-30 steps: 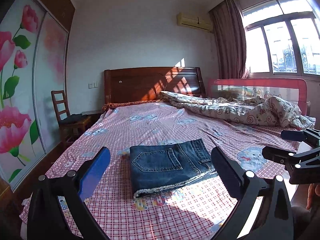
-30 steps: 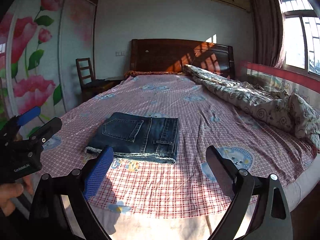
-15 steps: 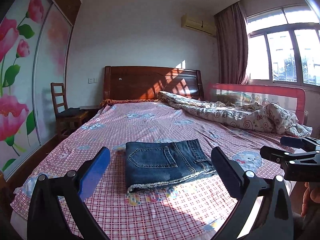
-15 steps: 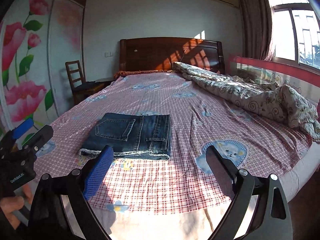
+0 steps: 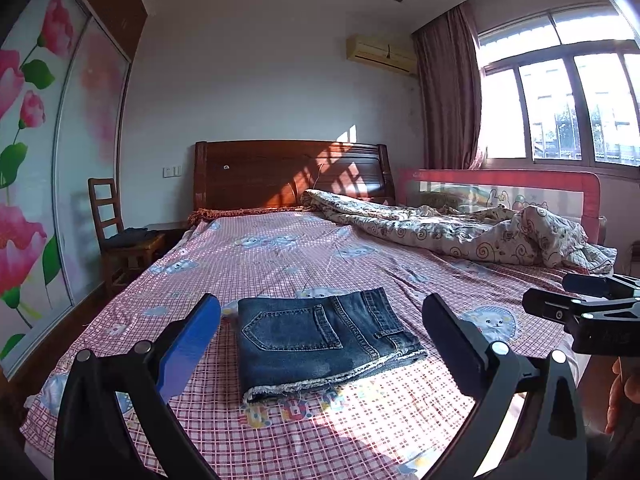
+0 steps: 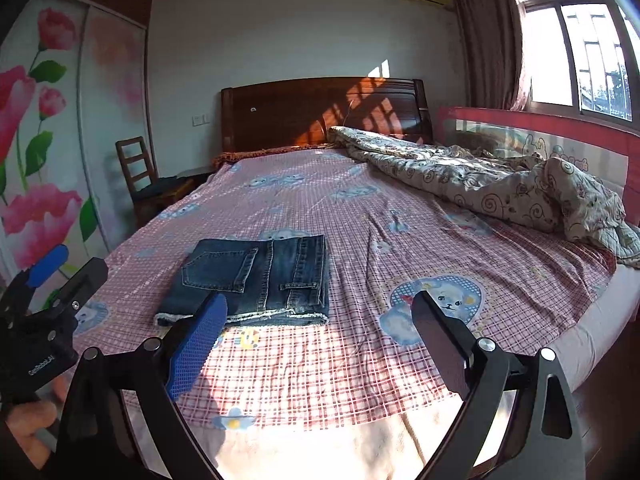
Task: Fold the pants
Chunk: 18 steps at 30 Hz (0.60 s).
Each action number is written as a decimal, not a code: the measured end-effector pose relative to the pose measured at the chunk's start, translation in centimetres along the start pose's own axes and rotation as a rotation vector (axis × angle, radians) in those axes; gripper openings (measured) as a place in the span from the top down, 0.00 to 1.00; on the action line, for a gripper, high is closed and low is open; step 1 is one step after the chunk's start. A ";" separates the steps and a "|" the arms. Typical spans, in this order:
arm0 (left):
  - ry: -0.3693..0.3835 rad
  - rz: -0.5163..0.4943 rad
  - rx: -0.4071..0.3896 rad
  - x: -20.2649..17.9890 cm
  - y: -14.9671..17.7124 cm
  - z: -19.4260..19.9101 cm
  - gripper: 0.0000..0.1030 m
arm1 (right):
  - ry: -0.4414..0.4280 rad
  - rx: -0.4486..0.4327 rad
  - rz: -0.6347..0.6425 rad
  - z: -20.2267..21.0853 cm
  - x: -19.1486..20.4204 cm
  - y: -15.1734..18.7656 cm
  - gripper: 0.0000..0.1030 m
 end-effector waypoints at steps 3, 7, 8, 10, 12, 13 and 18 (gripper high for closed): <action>-0.007 0.002 0.009 0.1 0.2 -0.1 0.02 | -0.010 0.007 0.001 -0.2 0.1 0.1 0.10; -0.013 0.024 0.022 0.7 0.6 -0.3 0.02 | -0.014 0.013 0.012 -0.3 0.4 0.3 0.10; -0.015 0.021 0.024 0.7 0.6 -0.3 0.02 | -0.018 0.014 0.012 -0.4 0.5 0.3 0.10; -0.016 0.016 0.025 0.6 0.7 -0.3 0.02 | -0.021 0.016 0.017 -0.4 0.7 0.4 0.10; -0.015 0.017 0.024 0.6 0.6 -0.3 0.02 | -0.025 0.014 0.019 -0.4 0.7 0.3 0.10; -0.015 0.020 0.020 0.6 0.6 -0.3 0.02 | -0.025 0.015 0.019 -0.5 0.7 0.4 0.10; -0.012 0.020 0.023 0.5 0.6 -0.5 0.02 | -0.027 0.020 0.018 -0.5 0.8 0.5 0.10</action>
Point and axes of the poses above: each gripper's, at about its wrist camera, not at the fingertips, and z roughly against the way its jaws point, x to its left, y to its underside, the point moved 7 cm from there along -z, roughly the way its jaws point, and after that the axes turned 13 degrees about x, right-handed, at the moved point
